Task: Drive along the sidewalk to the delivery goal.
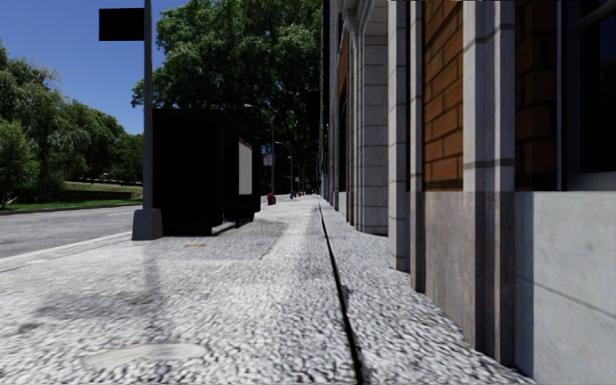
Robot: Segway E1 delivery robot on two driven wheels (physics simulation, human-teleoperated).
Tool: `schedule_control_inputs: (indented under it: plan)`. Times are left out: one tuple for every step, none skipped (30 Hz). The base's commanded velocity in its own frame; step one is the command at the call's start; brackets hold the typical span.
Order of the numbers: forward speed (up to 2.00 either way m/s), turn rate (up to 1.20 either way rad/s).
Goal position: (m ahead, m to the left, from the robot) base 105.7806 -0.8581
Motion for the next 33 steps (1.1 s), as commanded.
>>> schedule_control_inputs:
  plan:
    - [2.0,0.0]
    - [2.0,0.0]
    - [2.0,0.0]
    - [2.0,0.0]
    - [2.0,0.0]
    - [2.0,0.0]
    - [2.0,0.0]
    - [2.0,0.0]
    - [2.0,0.0]
    - [2.0,0.0]
    - [2.0,0.0]
    - [2.0,0.0]
    - [2.0,0.0]
    - [2.0,0.0]
    - [2.0,0.0]
    - [2.0,0.0]
    - [2.0,0.0]
    - [2.0,0.0]
    - [2.0,0.0]
    - [2.0,0.0]
    - [2.0,0.0]
    - [2.0,0.0]
    - [2.0,0.0]
    - [2.0,0.0]
    - [2.0,0.0]
    - [2.0,0.0]
    - [2.0,0.0]
    - [2.0,0.0]
    - [2.0,0.0]
    - [2.0,0.0]
    - [2.0,0.0]
    - [2.0,0.0]
    - [2.0,0.0]
